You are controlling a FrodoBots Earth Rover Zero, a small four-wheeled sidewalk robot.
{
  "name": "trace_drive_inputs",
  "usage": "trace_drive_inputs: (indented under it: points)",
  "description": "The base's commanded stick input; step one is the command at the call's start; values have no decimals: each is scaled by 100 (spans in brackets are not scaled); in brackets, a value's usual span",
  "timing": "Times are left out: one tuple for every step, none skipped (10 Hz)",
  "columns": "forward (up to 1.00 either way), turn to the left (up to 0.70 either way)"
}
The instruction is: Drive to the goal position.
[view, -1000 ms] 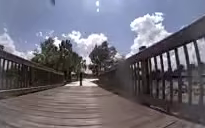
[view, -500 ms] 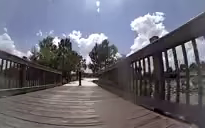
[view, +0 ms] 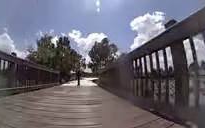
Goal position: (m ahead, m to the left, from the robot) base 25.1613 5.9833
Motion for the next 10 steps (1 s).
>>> trace_drive_inputs:
  points:
    - [85,0]
    - [85,0]
    - [85,0]
    - [85,0]
    - [85,0]
    - [85,0]
    - [85,0]
    - [85,0]
    - [85,0]
    - [85,0]
